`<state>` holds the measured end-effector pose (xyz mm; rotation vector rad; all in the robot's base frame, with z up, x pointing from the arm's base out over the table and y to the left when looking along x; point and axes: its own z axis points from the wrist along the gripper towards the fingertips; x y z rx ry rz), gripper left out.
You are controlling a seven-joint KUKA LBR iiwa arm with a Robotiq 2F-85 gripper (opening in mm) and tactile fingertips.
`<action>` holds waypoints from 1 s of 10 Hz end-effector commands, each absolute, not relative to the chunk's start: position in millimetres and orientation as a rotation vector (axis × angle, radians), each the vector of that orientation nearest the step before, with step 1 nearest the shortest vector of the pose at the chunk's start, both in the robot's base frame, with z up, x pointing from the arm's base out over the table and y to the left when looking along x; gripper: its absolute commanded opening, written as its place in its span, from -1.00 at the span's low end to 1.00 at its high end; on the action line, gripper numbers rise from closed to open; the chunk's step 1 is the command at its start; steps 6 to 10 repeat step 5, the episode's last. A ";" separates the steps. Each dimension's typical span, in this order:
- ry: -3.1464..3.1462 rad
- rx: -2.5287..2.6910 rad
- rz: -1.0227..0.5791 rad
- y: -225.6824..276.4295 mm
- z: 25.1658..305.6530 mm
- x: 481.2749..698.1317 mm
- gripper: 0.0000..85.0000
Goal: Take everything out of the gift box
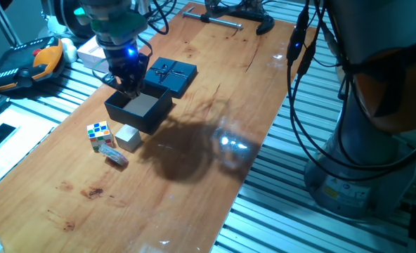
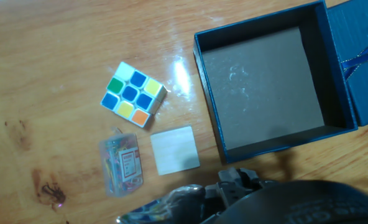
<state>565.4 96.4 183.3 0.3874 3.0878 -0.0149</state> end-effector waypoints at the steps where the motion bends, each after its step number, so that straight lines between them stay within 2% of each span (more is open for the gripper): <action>1: 3.088 0.392 -0.006 96.5 183.3 565.7 -0.98; 10: 3.088 0.390 0.006 96.0 182.8 566.2 -0.98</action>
